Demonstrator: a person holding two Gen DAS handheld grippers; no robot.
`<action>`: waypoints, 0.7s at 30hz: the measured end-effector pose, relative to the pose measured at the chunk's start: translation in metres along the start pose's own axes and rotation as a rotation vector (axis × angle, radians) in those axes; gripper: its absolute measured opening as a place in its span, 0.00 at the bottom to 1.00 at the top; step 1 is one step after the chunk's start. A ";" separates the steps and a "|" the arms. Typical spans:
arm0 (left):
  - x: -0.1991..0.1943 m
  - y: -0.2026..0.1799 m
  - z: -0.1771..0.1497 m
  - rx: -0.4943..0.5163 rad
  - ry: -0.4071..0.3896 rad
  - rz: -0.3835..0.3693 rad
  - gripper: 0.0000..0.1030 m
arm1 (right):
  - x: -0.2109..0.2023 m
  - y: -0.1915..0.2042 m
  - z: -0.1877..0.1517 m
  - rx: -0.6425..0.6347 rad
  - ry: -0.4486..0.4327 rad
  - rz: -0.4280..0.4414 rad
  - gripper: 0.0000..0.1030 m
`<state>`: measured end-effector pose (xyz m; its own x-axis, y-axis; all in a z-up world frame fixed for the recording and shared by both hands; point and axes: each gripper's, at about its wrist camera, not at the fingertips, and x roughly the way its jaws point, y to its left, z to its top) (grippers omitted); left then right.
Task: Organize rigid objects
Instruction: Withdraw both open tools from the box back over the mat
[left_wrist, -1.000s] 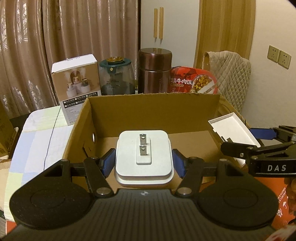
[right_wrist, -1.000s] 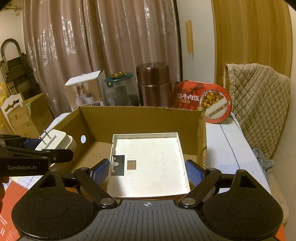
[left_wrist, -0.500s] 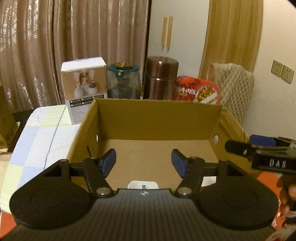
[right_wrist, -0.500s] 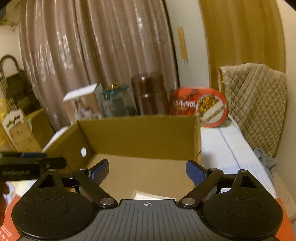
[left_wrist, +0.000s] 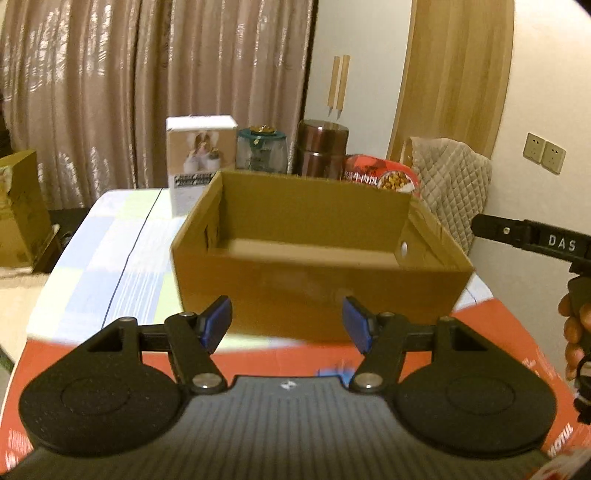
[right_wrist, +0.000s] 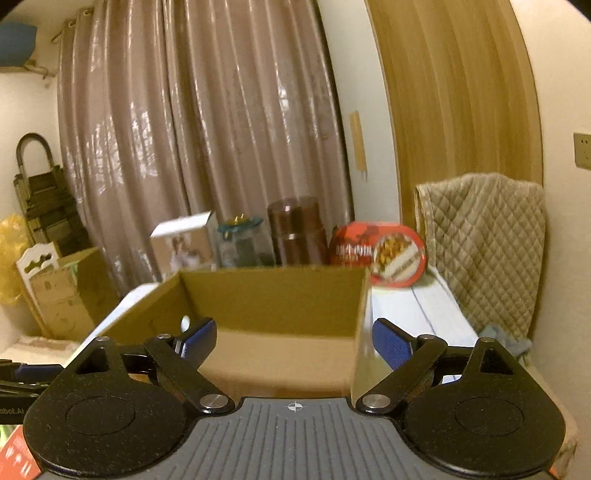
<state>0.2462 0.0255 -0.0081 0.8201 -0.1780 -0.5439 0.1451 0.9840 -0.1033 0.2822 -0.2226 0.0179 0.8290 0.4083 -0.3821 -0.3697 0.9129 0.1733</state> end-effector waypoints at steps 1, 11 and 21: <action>-0.007 0.000 -0.008 -0.007 0.001 0.005 0.60 | -0.008 0.000 -0.005 0.005 0.011 0.001 0.86; -0.053 -0.007 -0.079 0.052 0.044 0.009 0.60 | -0.068 -0.007 -0.069 -0.004 0.135 -0.009 0.86; -0.052 -0.018 -0.123 0.127 0.118 -0.034 0.60 | -0.082 0.002 -0.116 -0.112 0.233 0.029 0.86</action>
<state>0.1326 0.0163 -0.0803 0.7439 -0.2032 -0.6366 0.2467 0.9689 -0.0209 0.1651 -0.2536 -0.0558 0.7031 0.4120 -0.5796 -0.4465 0.8901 0.0910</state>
